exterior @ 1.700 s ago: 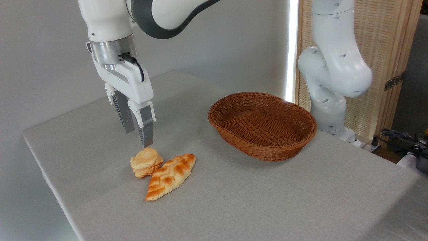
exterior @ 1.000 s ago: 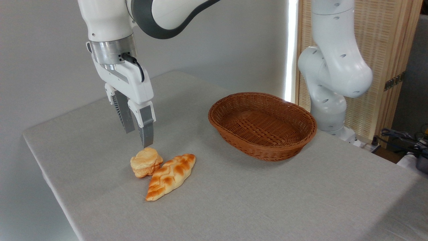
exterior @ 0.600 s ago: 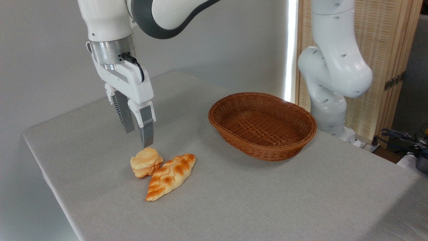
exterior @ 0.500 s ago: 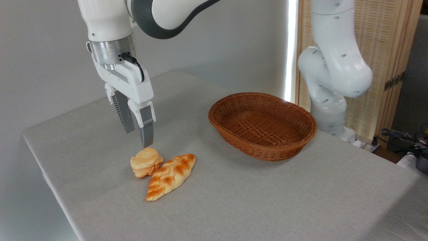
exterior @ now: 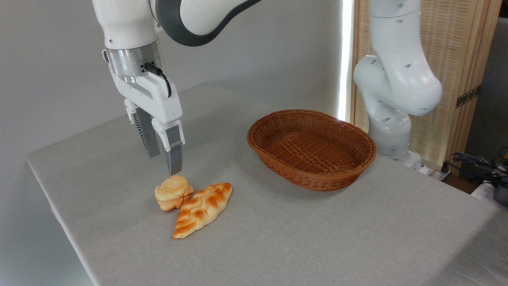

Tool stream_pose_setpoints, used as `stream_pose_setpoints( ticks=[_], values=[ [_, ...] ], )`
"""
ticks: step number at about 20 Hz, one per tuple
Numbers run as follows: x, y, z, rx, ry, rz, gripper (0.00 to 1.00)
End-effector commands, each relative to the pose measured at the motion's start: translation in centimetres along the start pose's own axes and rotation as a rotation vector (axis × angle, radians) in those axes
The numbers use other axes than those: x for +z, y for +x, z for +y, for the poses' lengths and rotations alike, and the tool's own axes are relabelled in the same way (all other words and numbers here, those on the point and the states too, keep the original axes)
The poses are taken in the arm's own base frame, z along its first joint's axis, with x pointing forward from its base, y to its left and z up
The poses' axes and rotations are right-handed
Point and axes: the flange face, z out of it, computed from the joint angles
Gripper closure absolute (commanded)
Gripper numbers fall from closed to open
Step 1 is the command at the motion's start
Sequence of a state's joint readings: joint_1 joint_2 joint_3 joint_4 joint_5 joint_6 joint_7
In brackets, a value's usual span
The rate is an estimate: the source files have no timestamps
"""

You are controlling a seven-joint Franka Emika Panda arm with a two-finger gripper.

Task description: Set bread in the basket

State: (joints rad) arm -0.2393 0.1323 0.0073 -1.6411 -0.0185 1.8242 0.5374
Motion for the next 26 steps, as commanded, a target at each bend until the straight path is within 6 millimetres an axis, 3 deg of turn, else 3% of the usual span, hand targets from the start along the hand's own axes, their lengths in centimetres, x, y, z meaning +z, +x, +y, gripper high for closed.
stream_pose_setpoints(
  ticks=[1, 15, 23, 26],
  values=[
    [0.0, -0.2, -0.1, -0.006, -0.007, -0.01, 0.0],
    [0.3, -0.8, -0.2, 0.036, -0.026, -0.044, 0.0],
    [1.5, -0.2, 0.4, 0.051, -0.022, -0.036, 0.0],
    [2.5, 1.6, 0.8, 0.068, 0.017, 0.032, 0.0]
  ],
)
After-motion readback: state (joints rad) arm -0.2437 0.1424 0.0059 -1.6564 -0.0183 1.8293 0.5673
